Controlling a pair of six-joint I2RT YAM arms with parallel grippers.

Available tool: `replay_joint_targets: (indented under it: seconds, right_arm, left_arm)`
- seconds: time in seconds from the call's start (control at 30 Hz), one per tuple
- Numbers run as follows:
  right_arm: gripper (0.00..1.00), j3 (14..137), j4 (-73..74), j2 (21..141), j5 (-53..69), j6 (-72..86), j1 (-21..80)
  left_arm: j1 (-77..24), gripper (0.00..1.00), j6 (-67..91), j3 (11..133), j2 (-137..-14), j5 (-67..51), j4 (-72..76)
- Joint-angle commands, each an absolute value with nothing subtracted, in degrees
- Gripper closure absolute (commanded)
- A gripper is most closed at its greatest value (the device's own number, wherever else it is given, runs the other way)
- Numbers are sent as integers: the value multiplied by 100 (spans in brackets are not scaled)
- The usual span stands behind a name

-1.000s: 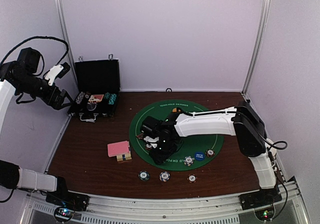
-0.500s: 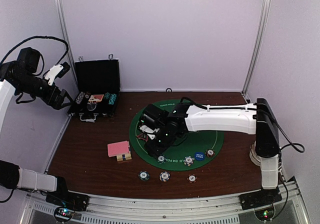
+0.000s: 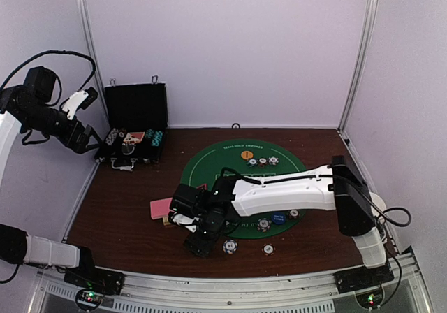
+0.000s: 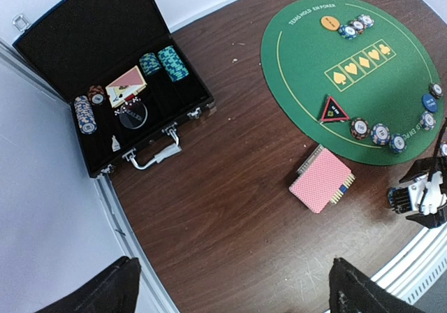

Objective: Distribute texas hold em gaming equipment

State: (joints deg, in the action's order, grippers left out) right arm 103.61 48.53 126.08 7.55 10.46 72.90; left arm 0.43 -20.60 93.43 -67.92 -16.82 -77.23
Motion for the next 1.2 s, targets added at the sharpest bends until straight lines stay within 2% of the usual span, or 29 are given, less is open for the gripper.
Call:
replay_joint_targets:
  seconds: [0.0, 0.17, 0.43, 0.67, 0.83, 1.17]
  right_arm:
    - [28, 10654, 4949, 12803, 764, 853, 7272]
    - [30, 10791, 5010, 13006, 782, 787, 7271]
    - [40, 10872, 5087, 13179, 824, 741, 7276]
    - [55, 10887, 5106, 13150, 798, 729, 7269]
    - [61, 10942, 5149, 13120, 765, 708, 7271]
    - [85, 11033, 5242, 12964, 537, 710, 7264]
  left_arm:
    - [80, 2, -2153, 9455, -6706, -1770, -7729]
    - [80, 2, -2153, 9472, -6716, -1786, -7727]
    - [85, 2, -2180, 9457, -6711, -1749, -7729]
    - [79, 2, -2188, 9457, -6716, -1744, -7729]
    - [82, 2, -2188, 9466, -6706, -1748, -7732]
    - [80, 3, -2179, 9464, -6704, -1764, -7728]
